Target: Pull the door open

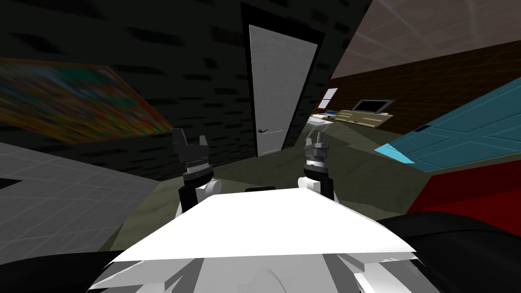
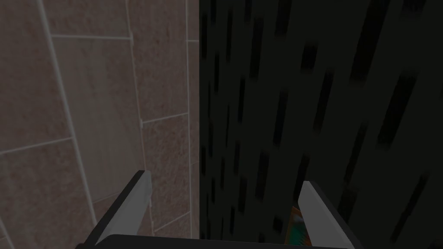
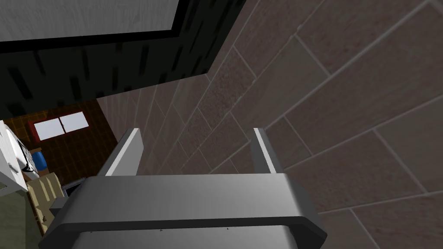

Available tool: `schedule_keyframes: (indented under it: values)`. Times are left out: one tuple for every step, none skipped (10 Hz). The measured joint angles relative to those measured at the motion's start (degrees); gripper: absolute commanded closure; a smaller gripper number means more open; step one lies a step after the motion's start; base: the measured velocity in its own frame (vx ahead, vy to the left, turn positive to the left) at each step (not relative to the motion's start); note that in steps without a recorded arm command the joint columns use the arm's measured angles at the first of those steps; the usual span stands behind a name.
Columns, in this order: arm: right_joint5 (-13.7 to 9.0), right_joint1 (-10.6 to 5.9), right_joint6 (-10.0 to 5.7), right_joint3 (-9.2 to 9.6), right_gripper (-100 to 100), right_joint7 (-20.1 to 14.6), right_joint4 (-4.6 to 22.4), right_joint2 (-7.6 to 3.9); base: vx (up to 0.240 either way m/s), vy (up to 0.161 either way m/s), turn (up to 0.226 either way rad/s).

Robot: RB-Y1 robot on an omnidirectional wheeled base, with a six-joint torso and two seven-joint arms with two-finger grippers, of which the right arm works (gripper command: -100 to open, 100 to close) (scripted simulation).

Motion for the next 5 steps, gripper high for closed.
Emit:
schedule_keyframes:
  values:
    - [0.28,-0.36,-0.26,0.16,-100,-0.21,1.1,-0.27,0.115,0.011,0.033]
    - [0.5,-0.88,-0.61,0.2,-100,-0.52,2.39,-0.58,0.146,0.02,0.029]
    - [0.71,-1.48,-0.6,0.12,-100,-0.94,3.43,-1.0,0.149,0.03,0.029]
    - [0.91,-2.05,-0.78,0.06,-100,-1.38,4.78,-1.42,0.114,0.02,0.023]
    - [1.26,-2.57,-1.29,0.3,-100,-1.66,6.32,-1.61,0.089,0.007,0.023]
